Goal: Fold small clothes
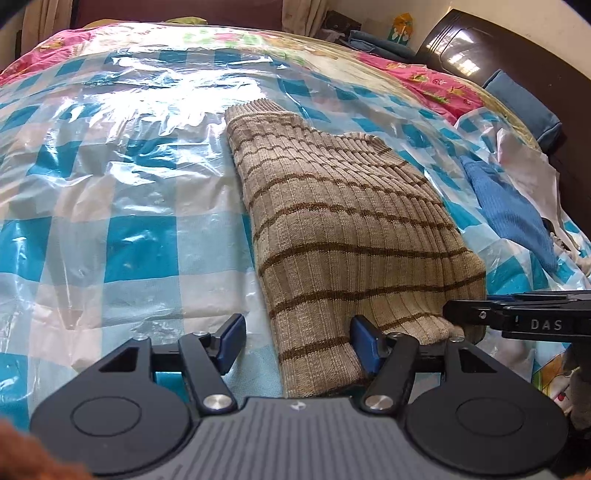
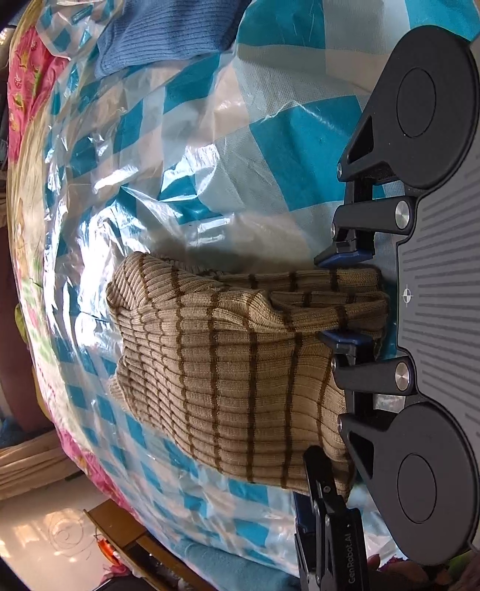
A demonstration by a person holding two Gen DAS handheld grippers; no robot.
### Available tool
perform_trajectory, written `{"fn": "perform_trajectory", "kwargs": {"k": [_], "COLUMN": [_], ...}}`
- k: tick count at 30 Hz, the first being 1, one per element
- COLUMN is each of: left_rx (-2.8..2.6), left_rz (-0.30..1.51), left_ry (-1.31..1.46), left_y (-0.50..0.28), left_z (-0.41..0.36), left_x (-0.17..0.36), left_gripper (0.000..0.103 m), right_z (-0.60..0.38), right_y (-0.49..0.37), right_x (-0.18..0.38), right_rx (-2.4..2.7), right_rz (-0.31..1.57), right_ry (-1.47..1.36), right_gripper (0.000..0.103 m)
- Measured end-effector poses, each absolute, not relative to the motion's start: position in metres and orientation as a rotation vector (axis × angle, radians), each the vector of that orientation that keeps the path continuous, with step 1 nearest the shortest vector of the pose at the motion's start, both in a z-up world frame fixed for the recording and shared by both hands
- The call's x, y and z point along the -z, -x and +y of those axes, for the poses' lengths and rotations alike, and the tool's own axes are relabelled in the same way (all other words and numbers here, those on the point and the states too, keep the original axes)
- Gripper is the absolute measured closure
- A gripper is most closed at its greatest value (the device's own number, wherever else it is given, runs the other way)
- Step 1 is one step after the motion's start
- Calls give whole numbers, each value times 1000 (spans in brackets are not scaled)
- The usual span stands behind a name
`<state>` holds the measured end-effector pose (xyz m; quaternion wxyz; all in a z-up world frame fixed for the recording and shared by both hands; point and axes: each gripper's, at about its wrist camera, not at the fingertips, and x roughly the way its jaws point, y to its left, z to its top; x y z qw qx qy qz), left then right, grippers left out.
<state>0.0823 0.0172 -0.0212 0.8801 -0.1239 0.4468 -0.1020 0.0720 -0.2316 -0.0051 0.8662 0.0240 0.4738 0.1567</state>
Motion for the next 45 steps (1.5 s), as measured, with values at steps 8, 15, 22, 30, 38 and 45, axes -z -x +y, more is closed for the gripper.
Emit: {"fn": "perform_trajectory", "kwargs": {"k": [8, 15, 22, 30, 38, 45], "left_rx": [198, 188, 187, 182, 154, 146], "left_rz": [923, 922, 950, 900, 870, 910], "left_ry": [242, 216, 210, 231, 205, 158], "left_y": [-81, -82, -85, -97, -145, -172], "left_z": [15, 11, 9, 16, 8, -9], "left_x": [15, 12, 16, -6, -12, 6], "left_gripper": [37, 37, 36, 37, 36, 30], "right_z": [-226, -217, -216, -219, -210, -213], "right_y": [-66, -84, -107, -101, -133, -154], "right_x": [-24, -20, 11, -25, -15, 7], "right_rx": [-330, -335, -320, -344, -331, -316], "right_rz": [900, 894, 967, 856, 844, 887], "right_ry": [-24, -28, -55, -50, -53, -68], "right_gripper": [70, 70, 67, 67, 67, 65]}}
